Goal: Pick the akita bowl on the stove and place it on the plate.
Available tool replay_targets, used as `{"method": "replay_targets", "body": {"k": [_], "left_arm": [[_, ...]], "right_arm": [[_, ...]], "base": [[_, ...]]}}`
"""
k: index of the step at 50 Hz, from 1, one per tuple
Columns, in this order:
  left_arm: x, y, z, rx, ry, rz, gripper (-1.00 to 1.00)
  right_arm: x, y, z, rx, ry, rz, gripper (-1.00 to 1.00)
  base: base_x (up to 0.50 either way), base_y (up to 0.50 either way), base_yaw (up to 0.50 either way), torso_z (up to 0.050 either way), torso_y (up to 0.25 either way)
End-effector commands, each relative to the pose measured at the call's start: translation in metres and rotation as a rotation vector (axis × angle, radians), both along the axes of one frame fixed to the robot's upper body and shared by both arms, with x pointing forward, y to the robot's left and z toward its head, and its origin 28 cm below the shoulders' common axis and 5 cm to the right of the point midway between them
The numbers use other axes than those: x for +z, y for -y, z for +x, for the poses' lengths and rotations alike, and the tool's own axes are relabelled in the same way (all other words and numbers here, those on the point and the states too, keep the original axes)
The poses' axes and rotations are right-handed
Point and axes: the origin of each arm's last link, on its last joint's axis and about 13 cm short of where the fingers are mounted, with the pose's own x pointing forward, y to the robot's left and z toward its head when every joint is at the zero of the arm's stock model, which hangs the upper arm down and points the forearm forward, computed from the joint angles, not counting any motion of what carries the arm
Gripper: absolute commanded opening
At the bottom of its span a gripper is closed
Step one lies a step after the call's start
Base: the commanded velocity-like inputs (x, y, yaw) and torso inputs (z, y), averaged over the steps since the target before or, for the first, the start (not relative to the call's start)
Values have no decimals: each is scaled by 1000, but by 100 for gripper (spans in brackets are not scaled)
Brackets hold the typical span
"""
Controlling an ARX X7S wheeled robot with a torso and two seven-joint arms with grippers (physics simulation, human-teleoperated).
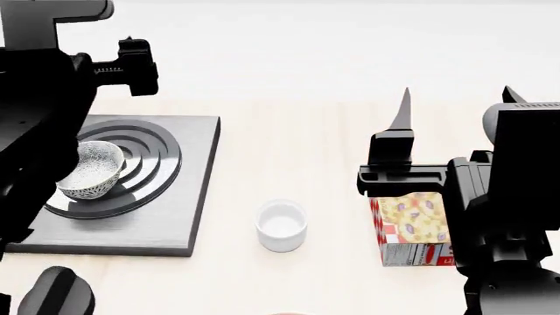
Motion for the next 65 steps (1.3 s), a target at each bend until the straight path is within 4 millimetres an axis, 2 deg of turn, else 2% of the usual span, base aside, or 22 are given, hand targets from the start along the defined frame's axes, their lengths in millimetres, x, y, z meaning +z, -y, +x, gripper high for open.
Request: {"method": "replay_targets", "body": {"k": [1,10,25,32,41,65], "left_arm": [[5,13,14,-52,-33,-122,100],[-2,12,17,-37,-65,-145,100],[0,14,17,-76,-8,-117,100],[2,14,18,-72,8,-93,100],[5,12,18,-62,56,-53,100],[3,11,19,-66,64,-29,100]], "right_arm": [[0,2,-1,-10,3,20,100],[0,2,0,-10,3,20,100],[1,1,0,-9,4,19,100],[1,1,-1,-9,4,21,100],[0,2,0,-7,3,21,100],[0,2,0,-4,1,21,100]], "base": [[0,0,0,0,0],[0,0,0,0,0],[0,0,0,0,0],[0,0,0,0,-174],[0,0,0,0,-3],[0,0,0,0,-81]]}}
